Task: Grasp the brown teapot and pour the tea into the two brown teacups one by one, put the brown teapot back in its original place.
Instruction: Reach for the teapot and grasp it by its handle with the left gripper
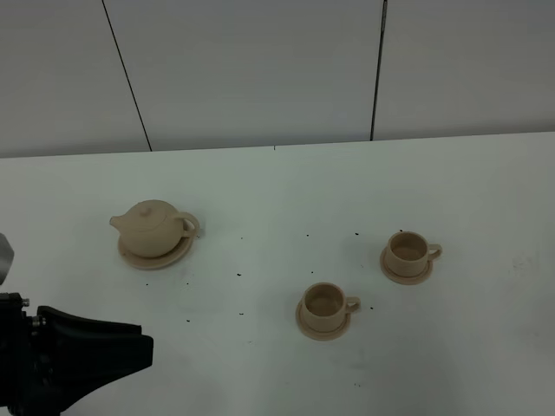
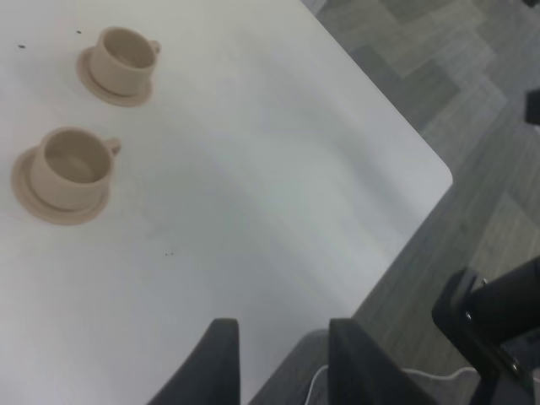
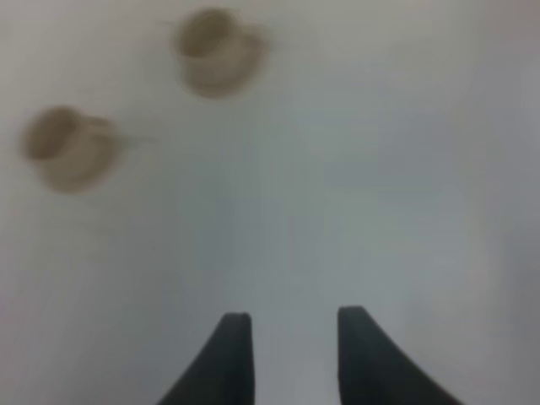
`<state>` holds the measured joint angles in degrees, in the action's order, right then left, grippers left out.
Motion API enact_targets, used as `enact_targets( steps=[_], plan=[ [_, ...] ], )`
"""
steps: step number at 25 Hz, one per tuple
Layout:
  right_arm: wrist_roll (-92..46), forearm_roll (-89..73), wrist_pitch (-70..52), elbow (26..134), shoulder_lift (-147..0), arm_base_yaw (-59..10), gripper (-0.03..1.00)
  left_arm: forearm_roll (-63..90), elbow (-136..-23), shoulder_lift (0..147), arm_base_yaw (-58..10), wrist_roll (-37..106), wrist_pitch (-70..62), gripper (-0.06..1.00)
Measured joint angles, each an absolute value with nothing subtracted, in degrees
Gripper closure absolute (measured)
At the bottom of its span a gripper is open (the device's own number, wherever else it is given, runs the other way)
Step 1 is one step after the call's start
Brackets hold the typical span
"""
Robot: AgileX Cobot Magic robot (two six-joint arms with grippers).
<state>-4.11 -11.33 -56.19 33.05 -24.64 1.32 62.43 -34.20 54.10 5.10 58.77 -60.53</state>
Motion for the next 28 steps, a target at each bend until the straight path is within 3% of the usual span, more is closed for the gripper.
enact_targets(
  steps=[14,28],
  plan=[
    [2.69,-5.10,-61.11,28.04,-6.07,1.32,0.73,62.43,-34.20,54.10,5.10,58.08,-58.41,0.62],
    [7.94,-1.80,-61.12,27.77,0.34,1.32,0.73,62.43,-34.20,54.10,5.10,58.02,-58.15,0.62]
  ],
)
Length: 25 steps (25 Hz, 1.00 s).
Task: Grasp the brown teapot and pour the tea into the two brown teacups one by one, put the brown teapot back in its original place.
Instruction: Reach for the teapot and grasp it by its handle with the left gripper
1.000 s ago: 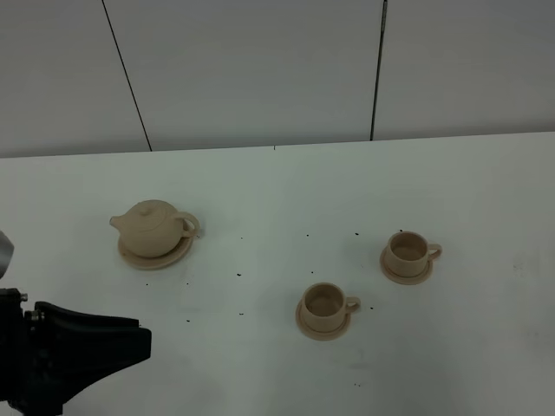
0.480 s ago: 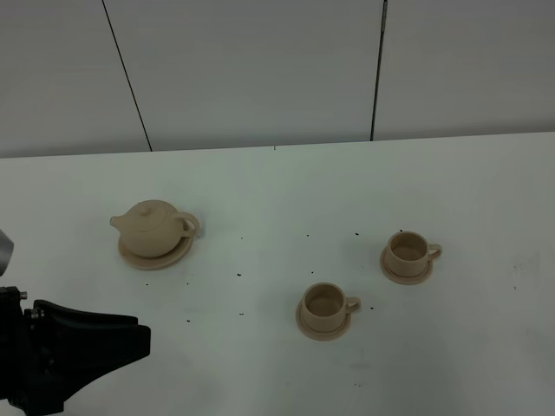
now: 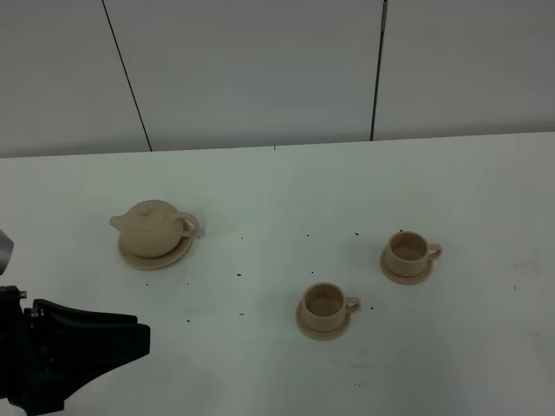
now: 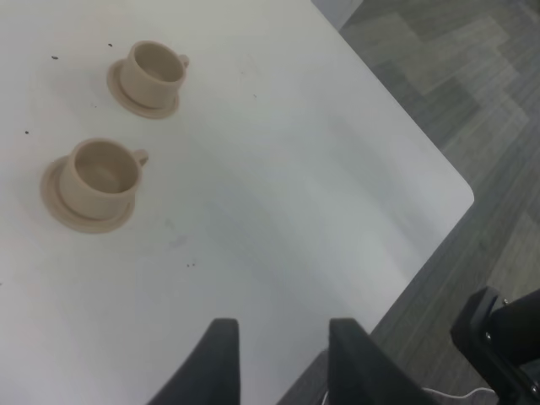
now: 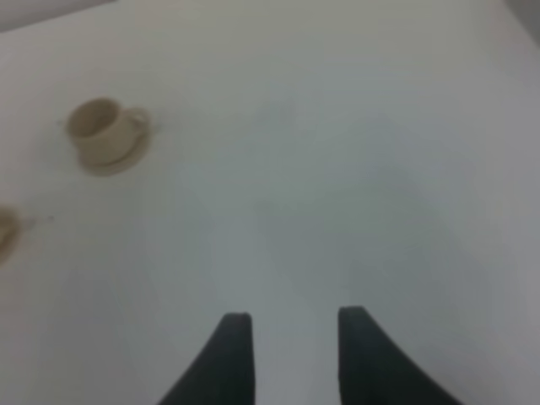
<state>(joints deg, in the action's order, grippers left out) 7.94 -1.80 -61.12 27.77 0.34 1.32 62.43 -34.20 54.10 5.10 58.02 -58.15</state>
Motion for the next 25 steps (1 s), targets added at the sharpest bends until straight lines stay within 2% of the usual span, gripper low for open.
enact_targets(
  steps=[12,22,25],
  plan=[
    [8.86,-1.57,-61.12,27.77,0.34,1.32,0.73,62.36,-35.14,54.33,5.10,52.98,-50.32,0.62],
    [8.92,-1.59,-61.12,27.77,0.34,1.32,0.73,58.11,-48.24,62.43,4.92,47.42,-46.00,0.64],
    [8.92,-1.59,-61.12,27.77,0.34,1.32,0.73,53.93,-52.62,67.26,2.45,43.82,-43.86,0.65]
  ],
)
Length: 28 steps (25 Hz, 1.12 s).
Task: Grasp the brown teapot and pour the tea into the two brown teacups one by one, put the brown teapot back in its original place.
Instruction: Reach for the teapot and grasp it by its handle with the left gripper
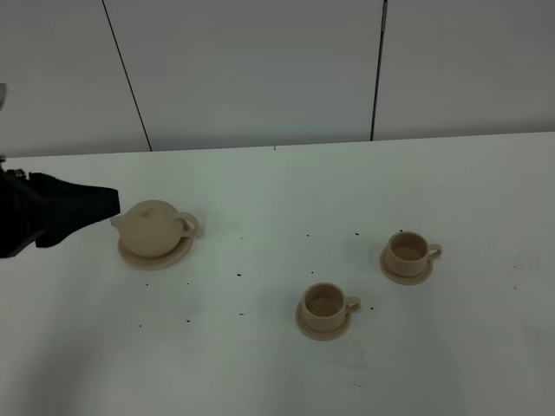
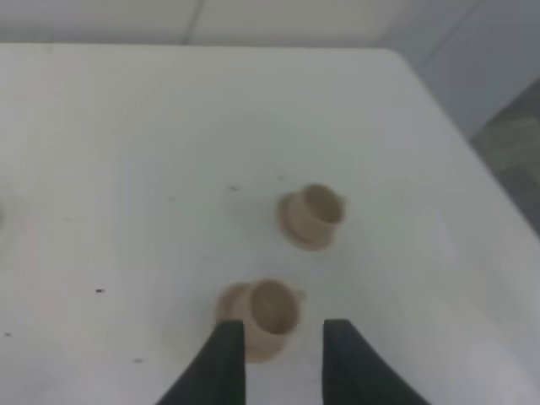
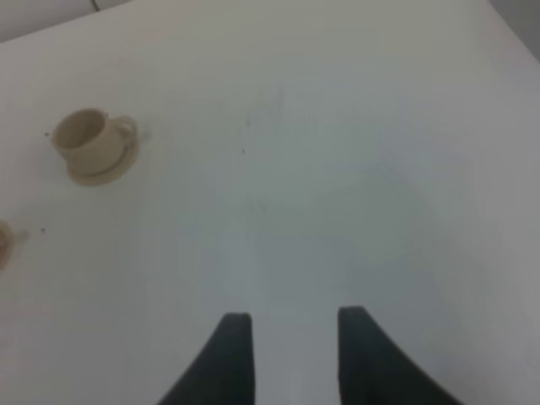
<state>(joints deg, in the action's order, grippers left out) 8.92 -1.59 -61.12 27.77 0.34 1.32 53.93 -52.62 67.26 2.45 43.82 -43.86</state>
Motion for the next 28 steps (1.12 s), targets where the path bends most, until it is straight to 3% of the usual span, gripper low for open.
enact_targets(
  steps=[15,28],
  plan=[
    [8.92,-1.59,-61.12,27.77,0.34,1.32,0.73,12.92,-75.43,91.00,-19.80,14.36,-41.61,0.66],
    [8.92,-1.64,-61.12,27.77,0.34,1.32,0.73,-7.91,-79.93,102.79,-29.27,11.51,-43.50,0.66]
  ],
)
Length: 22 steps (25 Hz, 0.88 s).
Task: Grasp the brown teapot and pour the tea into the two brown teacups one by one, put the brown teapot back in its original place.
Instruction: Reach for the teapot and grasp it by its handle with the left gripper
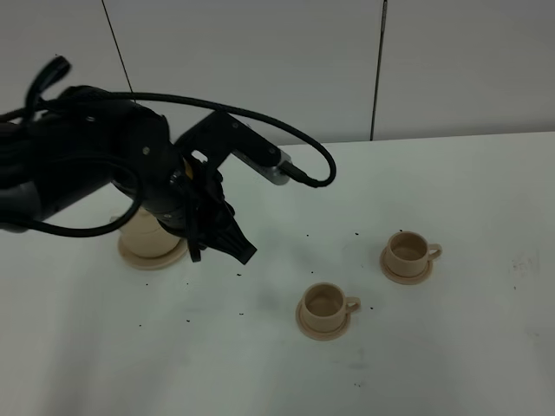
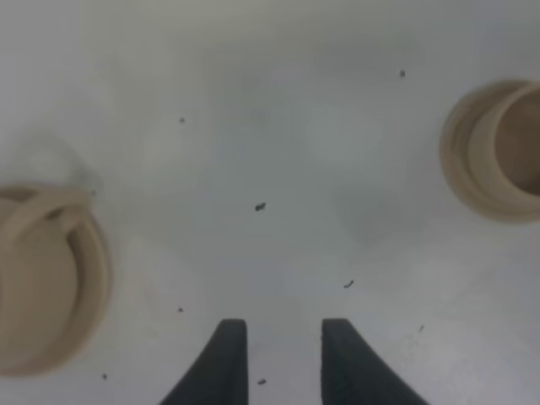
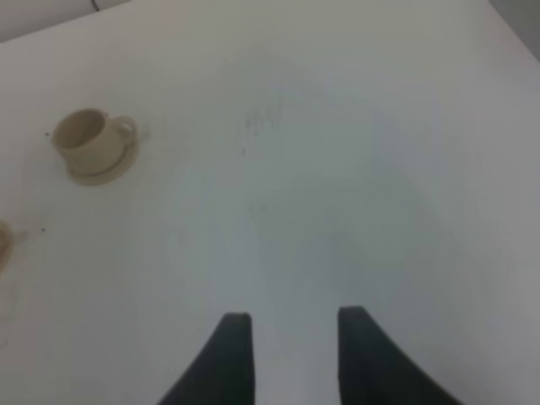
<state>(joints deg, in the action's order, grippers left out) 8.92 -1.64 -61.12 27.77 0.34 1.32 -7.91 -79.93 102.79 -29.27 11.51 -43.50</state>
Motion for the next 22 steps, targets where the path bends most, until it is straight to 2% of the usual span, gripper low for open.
enact_targets(
  steps=[11,22],
  plan=[
    [8.92,-1.64,-61.12,27.77,0.34,1.32,0.73,-8.48,-80.00,104.75,-29.34,0.85,-43.80,0.61],
    [8.92,-1.64,-61.12,27.77,0.34,1.32,0.73,-5.75,-81.52,106.30,-29.34,-0.34,-39.66,0.61]
  ],
)
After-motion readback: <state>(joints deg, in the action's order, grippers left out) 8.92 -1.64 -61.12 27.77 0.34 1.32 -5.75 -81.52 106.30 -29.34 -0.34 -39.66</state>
